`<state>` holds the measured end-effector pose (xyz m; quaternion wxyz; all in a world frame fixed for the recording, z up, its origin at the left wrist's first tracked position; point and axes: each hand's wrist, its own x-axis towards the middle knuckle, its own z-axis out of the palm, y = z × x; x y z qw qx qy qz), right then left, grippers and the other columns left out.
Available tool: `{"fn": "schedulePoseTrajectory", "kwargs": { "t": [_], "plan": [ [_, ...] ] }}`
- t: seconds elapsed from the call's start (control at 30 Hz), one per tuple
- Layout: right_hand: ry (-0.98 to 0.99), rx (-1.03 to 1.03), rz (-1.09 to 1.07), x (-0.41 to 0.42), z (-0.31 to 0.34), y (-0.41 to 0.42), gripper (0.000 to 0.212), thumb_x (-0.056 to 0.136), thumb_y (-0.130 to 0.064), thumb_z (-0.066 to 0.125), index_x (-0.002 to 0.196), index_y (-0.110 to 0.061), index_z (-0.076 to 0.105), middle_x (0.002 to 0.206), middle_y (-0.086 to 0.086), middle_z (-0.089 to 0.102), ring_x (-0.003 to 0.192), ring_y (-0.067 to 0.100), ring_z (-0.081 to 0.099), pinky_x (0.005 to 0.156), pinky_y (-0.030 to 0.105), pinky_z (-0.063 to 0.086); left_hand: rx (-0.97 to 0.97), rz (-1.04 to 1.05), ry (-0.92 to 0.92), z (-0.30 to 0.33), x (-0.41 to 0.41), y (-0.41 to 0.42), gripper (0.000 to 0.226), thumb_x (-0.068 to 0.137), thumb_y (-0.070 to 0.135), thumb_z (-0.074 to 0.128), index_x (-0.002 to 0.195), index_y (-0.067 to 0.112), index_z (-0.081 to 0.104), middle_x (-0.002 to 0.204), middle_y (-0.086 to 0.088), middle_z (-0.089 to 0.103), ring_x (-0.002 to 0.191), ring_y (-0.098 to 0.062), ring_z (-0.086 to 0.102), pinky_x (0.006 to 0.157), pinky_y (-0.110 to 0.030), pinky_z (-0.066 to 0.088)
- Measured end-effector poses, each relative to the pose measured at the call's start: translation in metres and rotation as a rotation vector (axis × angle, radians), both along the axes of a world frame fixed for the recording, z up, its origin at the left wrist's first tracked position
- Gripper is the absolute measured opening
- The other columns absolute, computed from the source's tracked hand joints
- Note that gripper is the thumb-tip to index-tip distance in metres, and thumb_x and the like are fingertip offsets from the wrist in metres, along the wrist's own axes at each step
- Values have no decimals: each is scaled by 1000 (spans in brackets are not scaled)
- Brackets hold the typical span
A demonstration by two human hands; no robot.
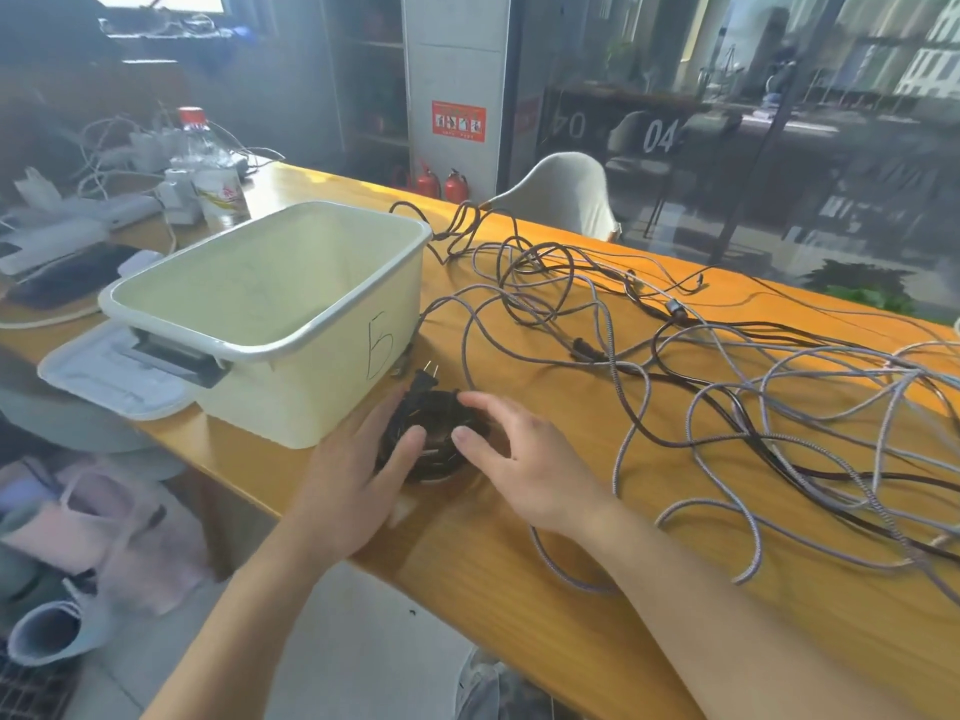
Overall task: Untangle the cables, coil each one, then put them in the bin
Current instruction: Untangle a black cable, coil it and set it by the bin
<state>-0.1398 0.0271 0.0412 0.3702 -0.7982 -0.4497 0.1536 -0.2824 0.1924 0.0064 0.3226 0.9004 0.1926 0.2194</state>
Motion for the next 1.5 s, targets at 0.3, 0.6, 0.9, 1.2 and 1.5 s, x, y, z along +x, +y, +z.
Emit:
{"fn": "schedulePoseTrajectory", "kwargs": {
  "t": [0.3, 0.6, 0.9, 1.2, 1.5],
  "plan": [
    [-66, -50, -58, 12, -6, 3, 60, 100, -35, 65, 155, -28, 43, 151, -12, 51, 137, 8, 46, 117, 34, 40, 168, 3, 316, 7, 13, -2, 89, 90, 82, 16, 165, 36, -2, 173, 13, 7, 159, -9, 8, 128, -36, 7],
    [-47, -119, -28, 27, -7, -3, 70, 98, -30, 62, 162, -27, 33, 153, -8, 46, 145, 11, 34, 121, 35, 33, 204, -104, 332, 3, 20, -4, 83, 95, 74, 22, 165, 37, -4, 171, 19, 4, 153, 6, -9, 128, -34, -2],
    [-117, -53, -59, 23, -4, -19, 71, 105, -50, 53, 166, -34, 19, 169, -17, 24, 156, 5, 13, 128, 33, 16, 198, 9, 222, 4, 34, -10, 79, 96, 71, 23, 165, 38, 7, 173, 12, 12, 159, -13, 12, 126, -40, 13],
    [-117, -27, -48, 23, -4, -42, 68, 104, -49, 55, 164, -32, 27, 166, -18, 29, 153, 1, 20, 125, 27, 21, 228, 46, 100, 8, 33, -26, 85, 93, 81, 30, 165, 38, 14, 173, 8, 14, 158, -19, 18, 124, -44, 20],
    [-275, -136, -30, 32, -12, -55, 60, 106, -12, 49, 161, -30, 34, 166, -13, 32, 152, 8, 23, 127, 28, 19, 152, 80, -45, 7, 43, -37, 64, 103, 66, 37, 148, 25, 55, 161, 5, 41, 150, -18, 34, 118, -32, 29]
  ]
}}
